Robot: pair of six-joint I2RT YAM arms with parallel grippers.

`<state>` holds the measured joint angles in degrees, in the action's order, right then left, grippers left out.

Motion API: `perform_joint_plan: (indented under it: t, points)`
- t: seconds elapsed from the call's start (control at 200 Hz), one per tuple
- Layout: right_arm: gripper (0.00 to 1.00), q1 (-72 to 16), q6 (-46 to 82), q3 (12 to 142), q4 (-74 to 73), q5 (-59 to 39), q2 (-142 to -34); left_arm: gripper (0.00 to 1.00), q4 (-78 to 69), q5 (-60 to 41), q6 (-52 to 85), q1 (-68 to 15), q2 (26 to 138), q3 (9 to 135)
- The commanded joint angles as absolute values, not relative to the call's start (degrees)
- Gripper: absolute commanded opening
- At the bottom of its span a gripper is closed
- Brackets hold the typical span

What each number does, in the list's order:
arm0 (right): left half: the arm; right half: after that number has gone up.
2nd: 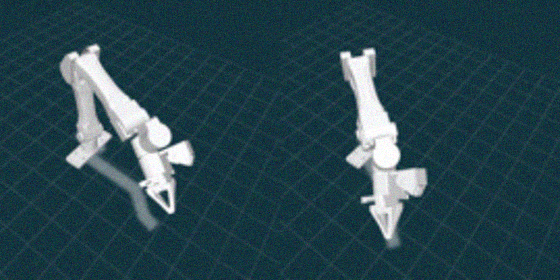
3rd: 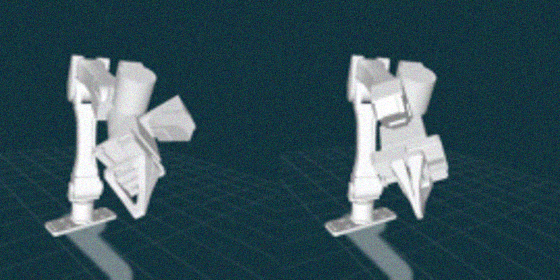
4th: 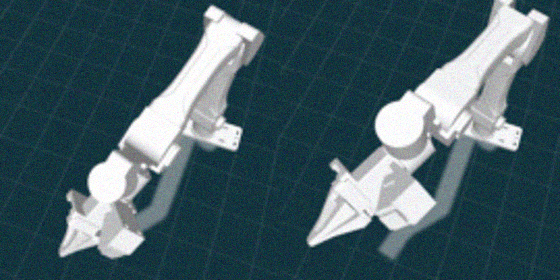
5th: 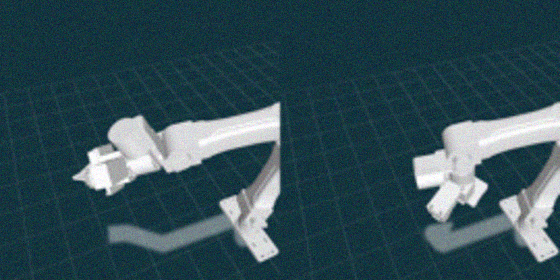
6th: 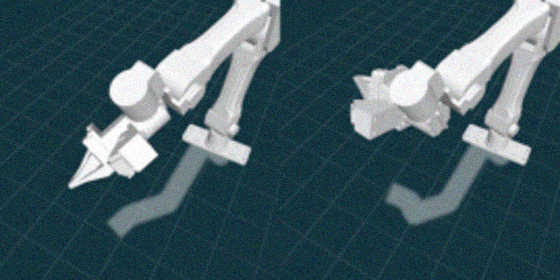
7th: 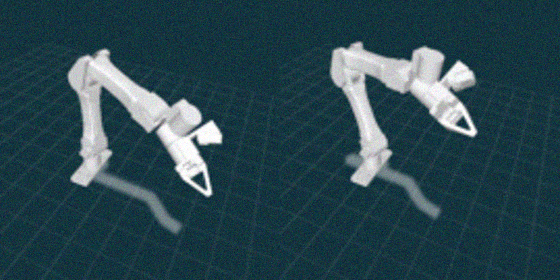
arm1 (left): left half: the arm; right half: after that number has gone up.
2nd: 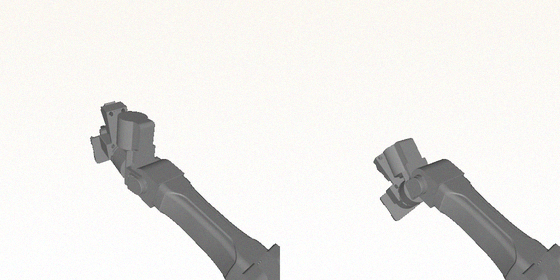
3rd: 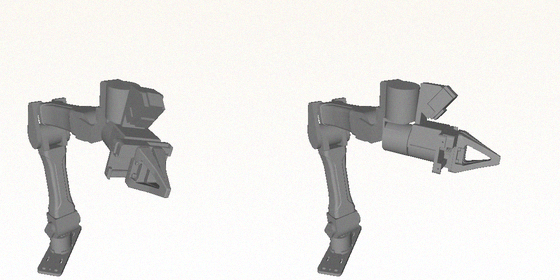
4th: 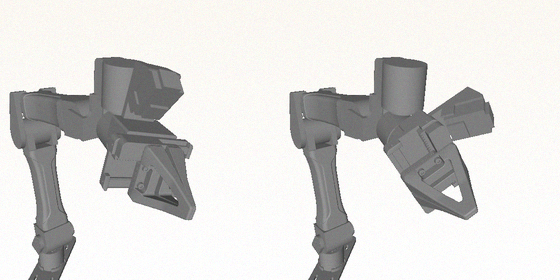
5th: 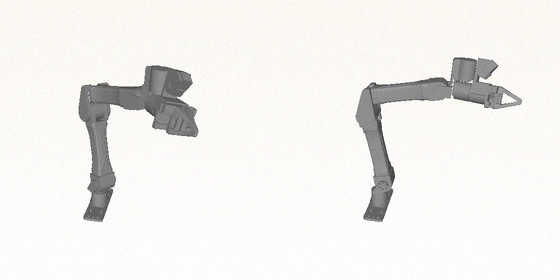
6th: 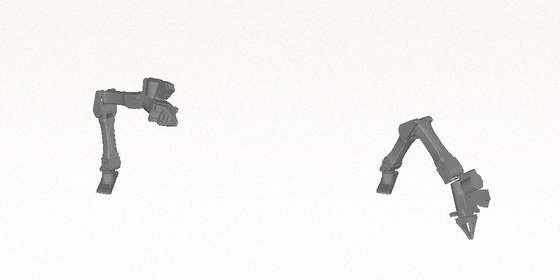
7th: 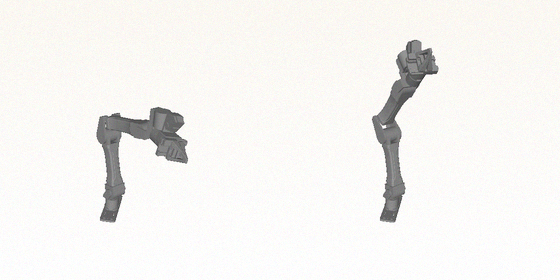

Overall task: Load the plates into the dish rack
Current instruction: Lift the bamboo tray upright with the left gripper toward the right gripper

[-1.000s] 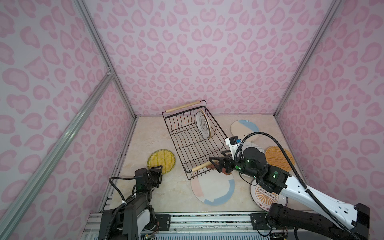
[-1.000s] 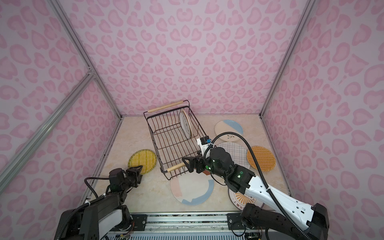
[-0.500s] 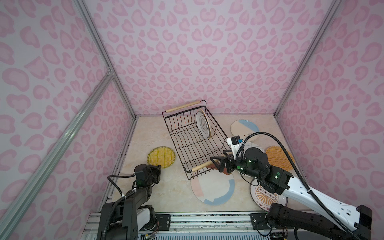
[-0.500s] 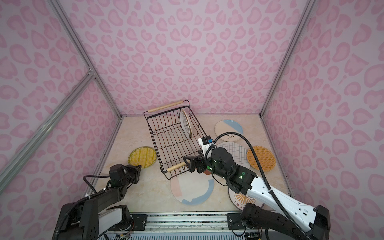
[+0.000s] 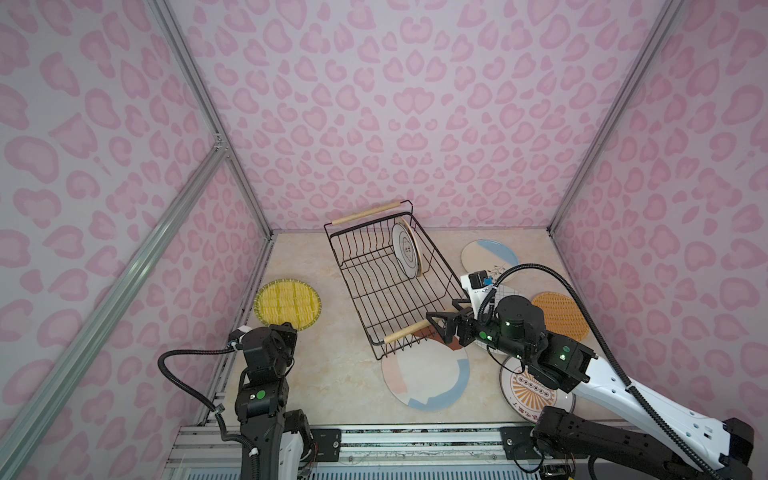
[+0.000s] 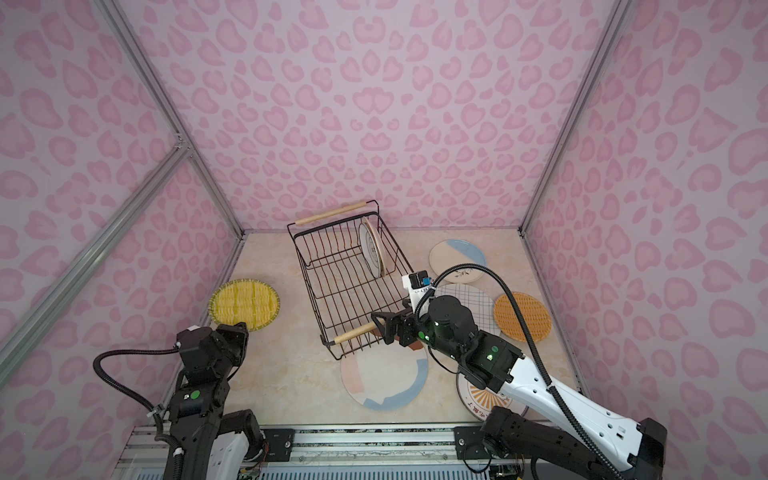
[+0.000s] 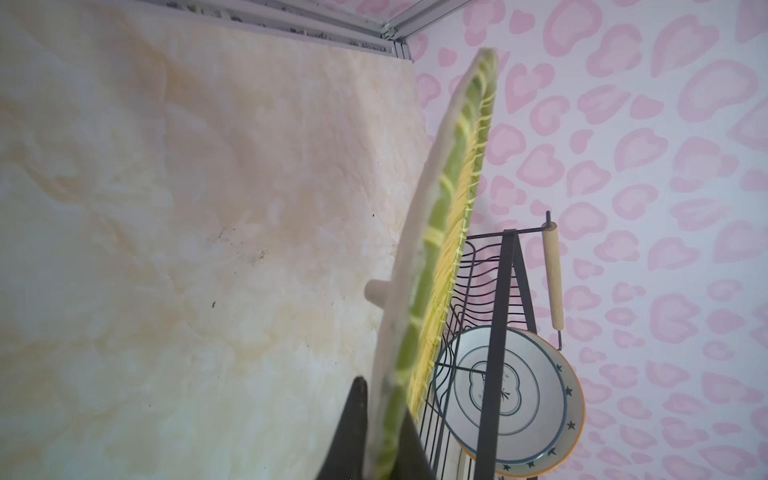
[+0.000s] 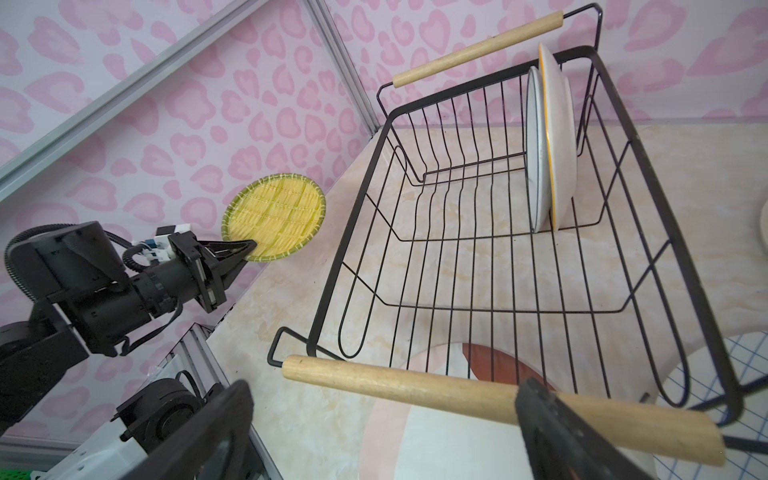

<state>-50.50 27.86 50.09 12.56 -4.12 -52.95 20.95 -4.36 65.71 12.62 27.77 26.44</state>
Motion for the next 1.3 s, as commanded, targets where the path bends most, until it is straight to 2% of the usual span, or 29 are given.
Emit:
perform_joint_plan:
  t: [0.0,0.12,0.275,0.41,0.525,0.835,1.065,1.295]
  points:
    - [0.98,-50.3,27.2,50.8,13.3,-3.4,-52.6,0.03,25.6,-4.8,58.5,12.9,27.6,32.9]
    - [0.98,-49.6,26.9,51.6,14.1,-3.5,-52.8,0.04,26.3,-9.1,54.2,12.9,30.5,42.4]
    - [0.98,-48.1,27.8,51.2,12.9,-5.0,-53.4,0.03,21.5,-21.0,51.1,12.9,35.5,51.6]
    - [0.98,-45.4,28.8,51.7,11.0,-8.6,-54.8,0.03,14.1,-31.6,51.4,12.0,40.4,55.1]
    - [0.98,-43.3,29.4,53.4,9.8,-11.7,-56.9,0.03,6.5,-38.9,52.4,8.1,45.6,56.2]
    - [0.98,-36.3,34.4,55.5,5.1,-17.8,-61.1,0.03,-0.6,-46.6,46.7,-6.4,60.7,62.0]
    - [0.98,-33.9,35.9,57.5,3.1,-18.8,-62.3,0.03,-5.9,-48.4,45.8,-10.7,67.3,60.5]
    - [0.97,-33.8,39.0,61.5,0.2,-19.7,-67.7,0.03,-19.4,-53.7,53.8,-11.9,69.8,55.0]
